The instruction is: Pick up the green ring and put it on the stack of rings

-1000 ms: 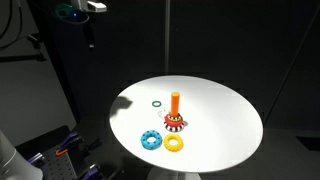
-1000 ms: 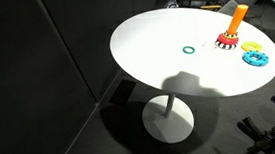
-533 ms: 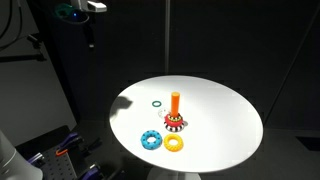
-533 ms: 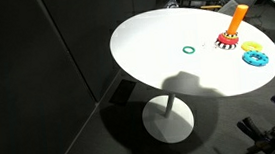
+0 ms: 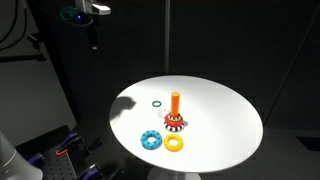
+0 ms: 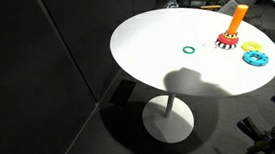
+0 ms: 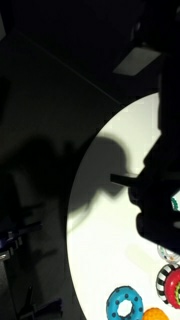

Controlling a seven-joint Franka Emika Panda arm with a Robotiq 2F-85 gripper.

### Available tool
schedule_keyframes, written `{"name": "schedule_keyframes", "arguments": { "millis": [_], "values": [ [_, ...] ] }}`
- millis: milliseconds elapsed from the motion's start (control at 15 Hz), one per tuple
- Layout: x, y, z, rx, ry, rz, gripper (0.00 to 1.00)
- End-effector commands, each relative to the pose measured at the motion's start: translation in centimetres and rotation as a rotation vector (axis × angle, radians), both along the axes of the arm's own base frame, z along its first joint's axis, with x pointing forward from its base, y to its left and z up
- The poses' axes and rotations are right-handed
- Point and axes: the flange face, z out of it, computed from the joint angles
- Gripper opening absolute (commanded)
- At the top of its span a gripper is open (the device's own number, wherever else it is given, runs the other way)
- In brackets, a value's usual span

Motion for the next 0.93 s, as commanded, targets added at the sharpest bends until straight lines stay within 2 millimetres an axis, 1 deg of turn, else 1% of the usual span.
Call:
{"name": "schedule_keyframes", "arguments": {
  "millis": [0, 267, 467, 733, 867],
  "values": [
    [2.4, -2.0, -1.0, -0.031, 0.004, -0.048, 1.0],
    [4.5, -4.7, -3.6, -0.078, -0.007, -0.08, 1.0],
    [6.0, -6.7, -5.8, -0.118, -0.042, -0.063, 1.0],
    [8.1, -8.9, -8.1, -0.129, -0.079, -0.041, 1.0],
    [8.9, -9.8, -9.0, -0.109, -0.067, -0.053, 1.0]
  ]
}}
